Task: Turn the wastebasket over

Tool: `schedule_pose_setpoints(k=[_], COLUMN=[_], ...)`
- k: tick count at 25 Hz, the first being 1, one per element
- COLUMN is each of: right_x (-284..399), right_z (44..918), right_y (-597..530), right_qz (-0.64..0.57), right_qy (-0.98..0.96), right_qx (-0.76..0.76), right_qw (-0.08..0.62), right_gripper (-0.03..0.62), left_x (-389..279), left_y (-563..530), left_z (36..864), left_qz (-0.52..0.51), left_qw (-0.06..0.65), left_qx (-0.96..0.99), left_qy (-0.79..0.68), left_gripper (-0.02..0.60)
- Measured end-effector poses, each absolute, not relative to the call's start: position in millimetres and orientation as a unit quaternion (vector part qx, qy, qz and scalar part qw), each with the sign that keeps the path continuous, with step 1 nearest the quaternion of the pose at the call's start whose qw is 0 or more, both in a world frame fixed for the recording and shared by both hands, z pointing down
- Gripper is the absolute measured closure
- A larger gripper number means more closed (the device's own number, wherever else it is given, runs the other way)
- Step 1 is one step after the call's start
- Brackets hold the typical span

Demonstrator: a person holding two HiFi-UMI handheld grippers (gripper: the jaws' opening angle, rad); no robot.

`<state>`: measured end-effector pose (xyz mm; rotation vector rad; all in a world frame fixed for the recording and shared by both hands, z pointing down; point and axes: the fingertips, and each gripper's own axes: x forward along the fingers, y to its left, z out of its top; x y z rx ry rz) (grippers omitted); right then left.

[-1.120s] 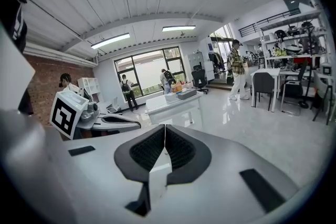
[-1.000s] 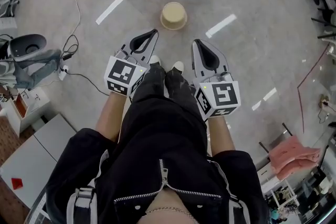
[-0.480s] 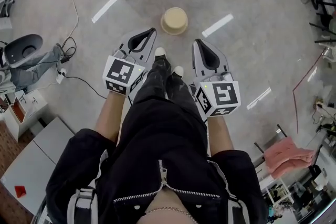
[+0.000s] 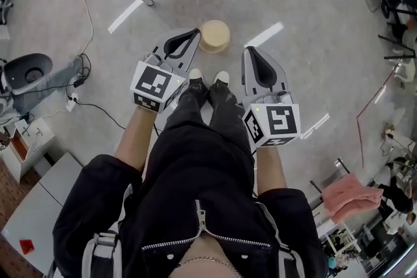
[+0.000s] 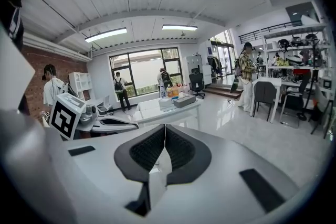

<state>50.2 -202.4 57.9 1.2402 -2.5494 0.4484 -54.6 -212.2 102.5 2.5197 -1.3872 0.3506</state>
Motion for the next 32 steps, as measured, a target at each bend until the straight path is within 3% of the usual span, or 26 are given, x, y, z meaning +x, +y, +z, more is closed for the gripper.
schedule_pose_setpoints(k=[12, 32], right_x=[97.7, 87.1], right_z=[58.3, 111.3], right_y=[-273.7, -267.5], right_qz=[0.162, 0.186], right_qy=[-0.89, -0.911], right_qx=[0.407, 0.334], right_qw=[0.129, 0.154], right_gripper=[0.582, 0.582], left_x=[-1.5, -8.0], left_y=[-284.2, -268.0], left_z=[89.5, 132.7], left_qz=[0.112, 0.135], left_qw=[0.113, 0.137], left_qx=[0.856, 0.824], left_qy=[-0.492, -0.533], left_gripper=[0.577, 0.577])
